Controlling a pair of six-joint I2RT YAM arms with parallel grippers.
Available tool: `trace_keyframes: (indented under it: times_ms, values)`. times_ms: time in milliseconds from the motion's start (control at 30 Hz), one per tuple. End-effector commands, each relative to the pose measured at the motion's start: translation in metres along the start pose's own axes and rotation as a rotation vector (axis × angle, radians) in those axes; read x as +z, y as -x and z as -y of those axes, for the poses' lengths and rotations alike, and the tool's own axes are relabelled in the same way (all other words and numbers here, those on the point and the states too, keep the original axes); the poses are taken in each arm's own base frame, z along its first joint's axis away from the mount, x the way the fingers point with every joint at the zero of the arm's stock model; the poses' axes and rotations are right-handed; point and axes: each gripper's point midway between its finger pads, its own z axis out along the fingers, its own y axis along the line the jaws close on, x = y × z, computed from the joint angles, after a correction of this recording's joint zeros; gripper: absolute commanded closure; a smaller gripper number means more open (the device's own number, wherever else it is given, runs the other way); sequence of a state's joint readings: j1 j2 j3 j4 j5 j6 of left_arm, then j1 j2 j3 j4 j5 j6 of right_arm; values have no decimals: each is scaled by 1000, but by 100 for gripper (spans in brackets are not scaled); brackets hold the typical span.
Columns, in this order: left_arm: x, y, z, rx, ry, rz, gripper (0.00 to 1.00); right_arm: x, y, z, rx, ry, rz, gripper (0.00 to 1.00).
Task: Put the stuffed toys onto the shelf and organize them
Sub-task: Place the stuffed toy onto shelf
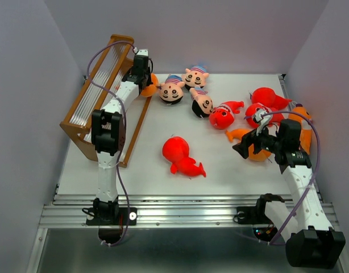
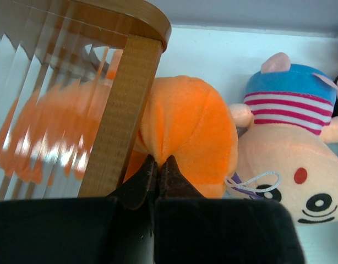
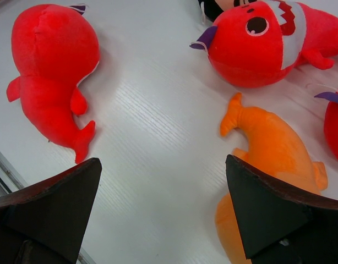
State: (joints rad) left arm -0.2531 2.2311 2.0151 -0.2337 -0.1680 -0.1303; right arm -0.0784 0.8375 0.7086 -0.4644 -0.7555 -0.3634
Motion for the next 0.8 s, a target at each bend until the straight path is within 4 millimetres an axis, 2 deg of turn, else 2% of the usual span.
trace_keyframes:
  times_ms: [0,233,333,367,533,667,767]
  values:
    - [2,42,-4,-66,6,119,100,-1,5,3,-28,-13,19,0]
    - [13,36,-12,-85,34,115,100,-1,5,3,-31,-14,20,0]
    - [16,32,-13,-90,35,104,80,-1,5,3,-32,-17,20,0]
    - [16,30,-13,-94,32,99,66,-1,5,3,-31,-17,19,0]
    - [14,27,-15,-109,36,85,36,-2,5,3,-33,-20,20,0]
    - [6,33,-11,-116,14,93,31,-2,5,3,-35,-22,20,0]
    - [-6,45,-1,-125,-43,111,30,-2,5,4,-35,-25,19,0]
